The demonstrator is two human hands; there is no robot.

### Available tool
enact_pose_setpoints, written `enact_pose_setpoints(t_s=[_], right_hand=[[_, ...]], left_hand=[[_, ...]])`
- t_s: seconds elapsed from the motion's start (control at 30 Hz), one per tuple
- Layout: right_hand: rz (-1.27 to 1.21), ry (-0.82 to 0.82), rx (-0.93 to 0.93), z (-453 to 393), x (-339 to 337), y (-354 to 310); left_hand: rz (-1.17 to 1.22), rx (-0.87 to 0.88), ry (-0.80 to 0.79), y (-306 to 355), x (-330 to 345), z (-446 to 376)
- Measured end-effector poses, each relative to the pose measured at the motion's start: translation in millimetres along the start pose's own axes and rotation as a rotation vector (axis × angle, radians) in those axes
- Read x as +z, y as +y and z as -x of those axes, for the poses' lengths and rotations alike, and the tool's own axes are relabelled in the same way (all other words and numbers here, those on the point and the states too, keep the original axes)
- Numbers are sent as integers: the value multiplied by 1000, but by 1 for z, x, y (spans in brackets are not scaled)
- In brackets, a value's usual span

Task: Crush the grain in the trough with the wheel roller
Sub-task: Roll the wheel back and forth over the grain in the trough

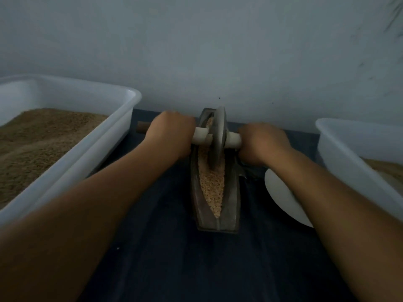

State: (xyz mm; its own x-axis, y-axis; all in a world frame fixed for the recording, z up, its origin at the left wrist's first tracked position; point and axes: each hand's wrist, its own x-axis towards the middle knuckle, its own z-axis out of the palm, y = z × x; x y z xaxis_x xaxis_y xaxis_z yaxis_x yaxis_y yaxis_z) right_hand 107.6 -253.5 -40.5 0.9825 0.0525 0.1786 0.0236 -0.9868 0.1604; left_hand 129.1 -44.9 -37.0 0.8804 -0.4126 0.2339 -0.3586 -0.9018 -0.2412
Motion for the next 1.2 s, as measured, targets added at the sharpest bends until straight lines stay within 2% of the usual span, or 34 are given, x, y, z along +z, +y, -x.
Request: enact_pose_setpoints(t_s=[0.3,0.53,0.67,0.87,1.03,1.2], right_hand=[[-14,272,-79,81,-12,-14],[-28,441,-146,107,-18,-16],[1,399,-136,98,-9,-15],[-16,281,-25,57,8,-8],[3,172,-3,8,7,-3],[14,72,-39,-27,-7,1]], left_hand=[[54,17,53,4,-11,67],[81,33,100,4,-22,97],[113,6,143,7,-14,91],[-29,15,168,5,2,38],[118,4,135,-4,11,-3],[254,-10,34,-15,15,-20]])
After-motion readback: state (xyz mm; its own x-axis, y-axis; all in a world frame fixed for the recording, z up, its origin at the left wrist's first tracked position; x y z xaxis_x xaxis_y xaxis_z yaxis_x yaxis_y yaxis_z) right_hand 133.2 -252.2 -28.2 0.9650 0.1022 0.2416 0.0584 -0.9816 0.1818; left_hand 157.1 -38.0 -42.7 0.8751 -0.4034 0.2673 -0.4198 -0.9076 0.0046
